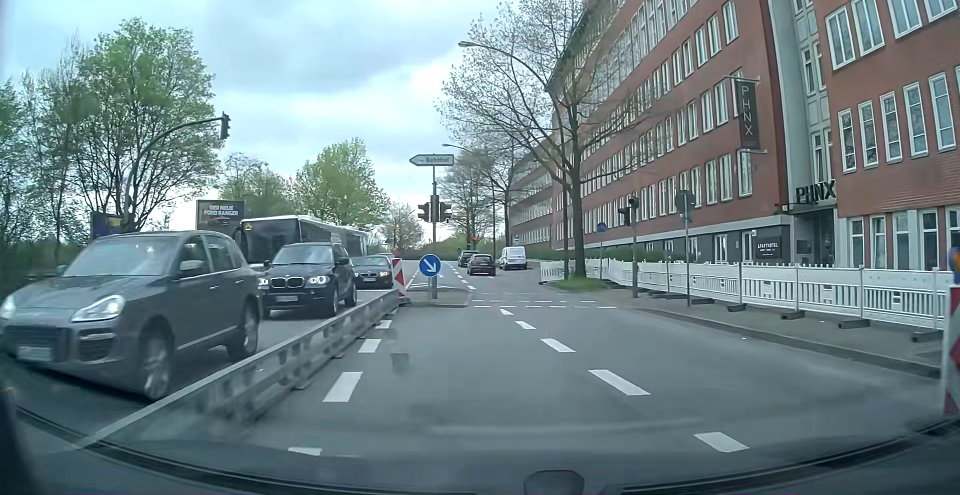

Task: Follow the waypoints while adhering to traffic rules and regulations

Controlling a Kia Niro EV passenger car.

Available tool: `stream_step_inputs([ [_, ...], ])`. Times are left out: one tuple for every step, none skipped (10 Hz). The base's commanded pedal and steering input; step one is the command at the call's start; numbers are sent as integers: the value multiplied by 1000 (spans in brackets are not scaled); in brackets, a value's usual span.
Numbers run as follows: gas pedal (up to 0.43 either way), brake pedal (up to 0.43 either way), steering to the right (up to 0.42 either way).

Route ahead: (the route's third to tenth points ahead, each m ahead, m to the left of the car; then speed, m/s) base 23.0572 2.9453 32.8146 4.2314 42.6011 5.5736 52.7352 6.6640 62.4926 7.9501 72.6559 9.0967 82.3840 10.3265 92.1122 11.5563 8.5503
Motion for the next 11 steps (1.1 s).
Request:
stream_step_inputs([
  [138,0,47],
  [138,0,47],
  [138,0,43],
  [138,0,33],
  [138,0,22],
  [138,0,13],
  [138,0,7],
  [138,0,2],
  [130,0,-4],
  [130,0,-9],
  [130,0,-14],
])
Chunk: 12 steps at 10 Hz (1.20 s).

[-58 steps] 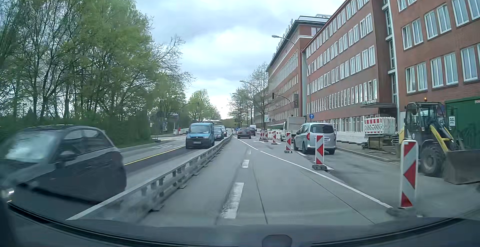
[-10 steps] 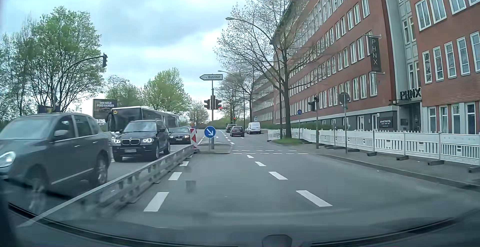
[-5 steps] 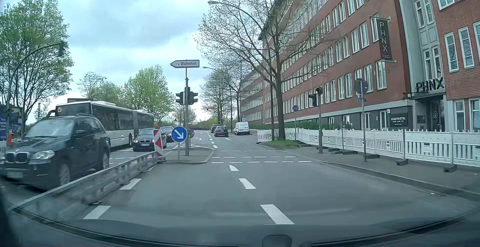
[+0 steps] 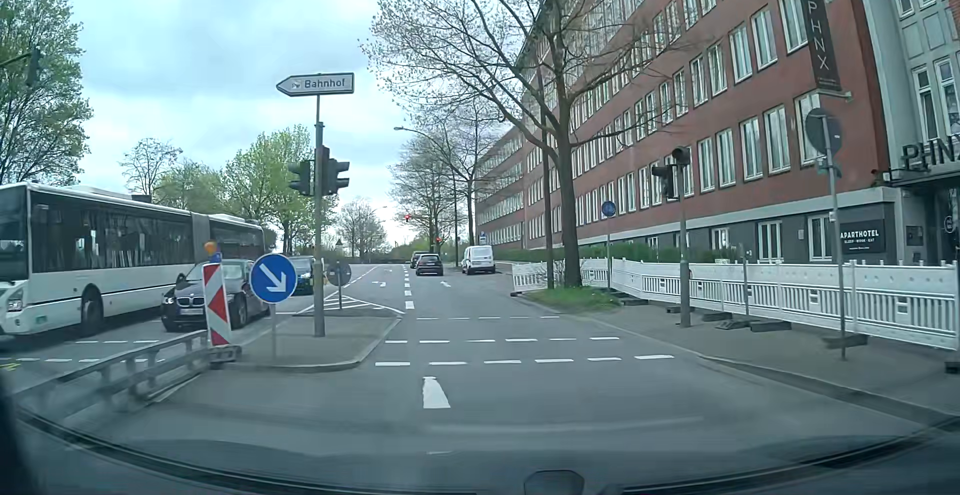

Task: Follow the waypoints while adhering to traffic rules and regulations

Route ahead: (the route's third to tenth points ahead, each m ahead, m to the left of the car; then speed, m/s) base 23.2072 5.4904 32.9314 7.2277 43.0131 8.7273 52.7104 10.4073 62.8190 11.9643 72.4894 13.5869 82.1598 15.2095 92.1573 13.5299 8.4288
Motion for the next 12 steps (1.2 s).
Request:
stream_step_inputs([
  [130,0,-19],
  [138,0,-25],
  [138,0,-30],
  [138,0,-31],
  [138,0,-32],
  [138,0,-36],
  [138,0,-40],
  [138,0,-41],
  [150,0,-41],
  [150,0,-43],
  [150,0,-45],
  [150,0,-46],
])
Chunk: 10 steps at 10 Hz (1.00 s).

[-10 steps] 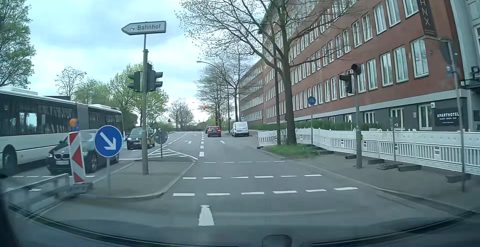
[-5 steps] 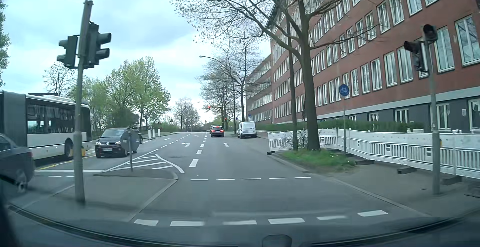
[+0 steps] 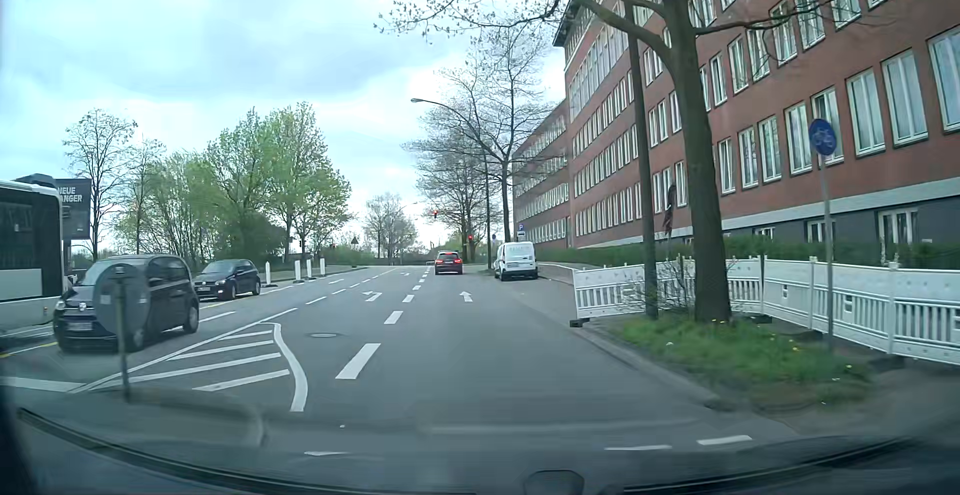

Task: Follow the waypoints while adhering to traffic rules and regulations

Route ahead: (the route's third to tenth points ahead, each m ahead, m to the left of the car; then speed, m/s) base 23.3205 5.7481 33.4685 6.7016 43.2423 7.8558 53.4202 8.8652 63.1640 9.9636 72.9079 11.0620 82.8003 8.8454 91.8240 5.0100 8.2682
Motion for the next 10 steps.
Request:
stream_step_inputs([
  [150,0,-46],
  [150,0,-46],
  [150,0,-47],
  [138,0,-46],
  [138,0,-46],
  [138,0,-43],
  [138,0,-40],
  [130,0,-36],
  [130,6,-31],
  [130,0,-23],
])
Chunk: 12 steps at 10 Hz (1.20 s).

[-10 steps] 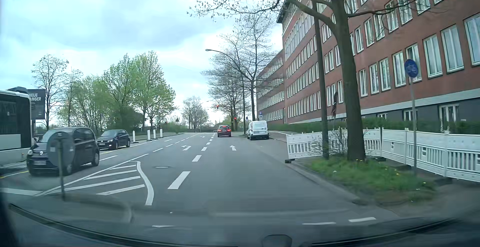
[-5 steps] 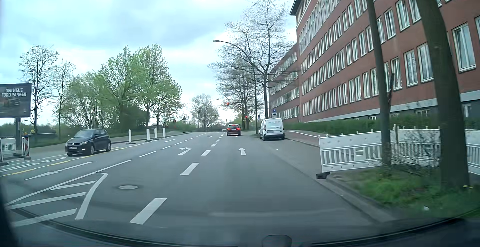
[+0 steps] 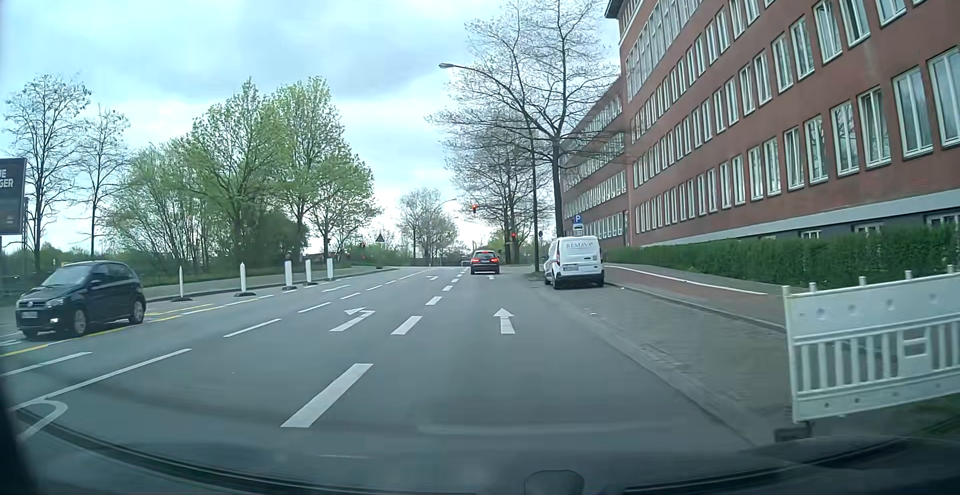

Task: Follow the waypoints while adhering to traffic rules and regulations

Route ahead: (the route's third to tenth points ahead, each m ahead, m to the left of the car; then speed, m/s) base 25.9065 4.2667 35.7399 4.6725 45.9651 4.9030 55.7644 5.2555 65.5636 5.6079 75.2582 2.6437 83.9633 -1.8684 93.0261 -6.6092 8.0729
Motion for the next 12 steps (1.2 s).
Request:
stream_step_inputs([
  [118,0,-18],
  [110,0,-15],
  [87,0,-15],
  [79,0,-14],
  [79,0,-12],
  [79,0,-10],
  [87,0,-9],
  [87,0,-8],
  [110,0,-8],
  [110,6,-8],
  [110,0,-8],
  [110,0,-8],
])
